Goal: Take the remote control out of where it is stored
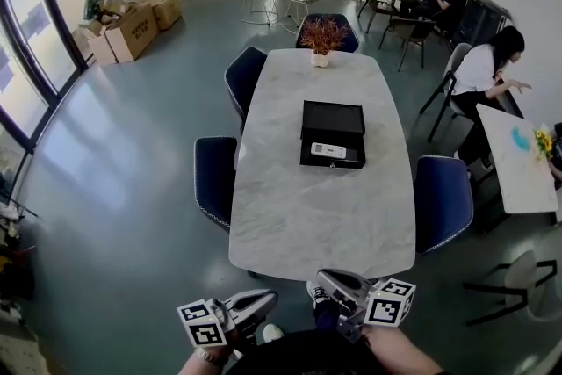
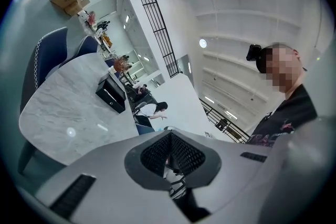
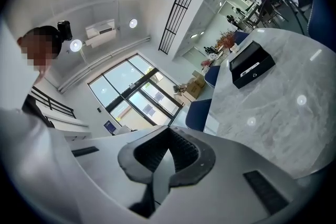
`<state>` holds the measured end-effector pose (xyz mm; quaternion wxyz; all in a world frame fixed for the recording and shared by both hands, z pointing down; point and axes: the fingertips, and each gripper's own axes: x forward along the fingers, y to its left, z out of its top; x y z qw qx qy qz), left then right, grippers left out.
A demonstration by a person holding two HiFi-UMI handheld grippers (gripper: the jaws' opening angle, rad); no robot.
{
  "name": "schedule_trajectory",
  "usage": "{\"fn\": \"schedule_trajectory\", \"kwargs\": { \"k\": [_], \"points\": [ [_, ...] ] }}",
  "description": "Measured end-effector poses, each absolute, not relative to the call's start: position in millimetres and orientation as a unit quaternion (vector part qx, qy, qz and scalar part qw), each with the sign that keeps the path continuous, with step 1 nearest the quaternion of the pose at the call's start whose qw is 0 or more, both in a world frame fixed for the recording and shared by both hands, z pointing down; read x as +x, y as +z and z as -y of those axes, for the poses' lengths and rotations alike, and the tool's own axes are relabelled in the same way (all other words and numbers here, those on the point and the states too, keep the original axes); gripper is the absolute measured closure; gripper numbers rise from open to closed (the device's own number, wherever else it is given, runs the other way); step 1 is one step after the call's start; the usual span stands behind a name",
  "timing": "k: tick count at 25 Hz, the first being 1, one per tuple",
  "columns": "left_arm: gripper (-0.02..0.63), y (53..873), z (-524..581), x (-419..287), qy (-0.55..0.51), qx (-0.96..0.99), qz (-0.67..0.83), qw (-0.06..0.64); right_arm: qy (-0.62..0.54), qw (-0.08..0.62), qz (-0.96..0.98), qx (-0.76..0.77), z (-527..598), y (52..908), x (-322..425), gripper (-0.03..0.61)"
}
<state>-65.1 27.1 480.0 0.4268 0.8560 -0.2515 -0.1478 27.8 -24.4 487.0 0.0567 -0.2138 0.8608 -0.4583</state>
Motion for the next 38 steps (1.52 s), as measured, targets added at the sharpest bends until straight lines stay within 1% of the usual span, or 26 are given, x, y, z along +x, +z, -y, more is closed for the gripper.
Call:
{"fn": "schedule_trajectory", "kwargs": {
  "k": [15, 25, 32, 38],
  "points": [
    [0.609, 484, 33, -32, -0.153, 0.847, 0.272, 0.430, -0.455, 0.043, -0.865, -0.205, 104, 491, 63, 0.569],
    [0.609, 487, 67, -16, -0.145, 0.840, 0.298, 0.430, -0.432, 0.038, -0.871, -0.232, 185, 502, 115, 0.569],
    [0.608, 488, 88, -13, -0.155, 0.824, 0.336, 0.428, -0.384, -0.023, -0.897, -0.217, 252, 517, 134, 0.568],
    [0.607, 490, 92, -18, -0.169, 0.806, 0.372, 0.427, -0.322, -0.128, -0.914, -0.210, 316, 542, 137, 0.557]
  ]
}}
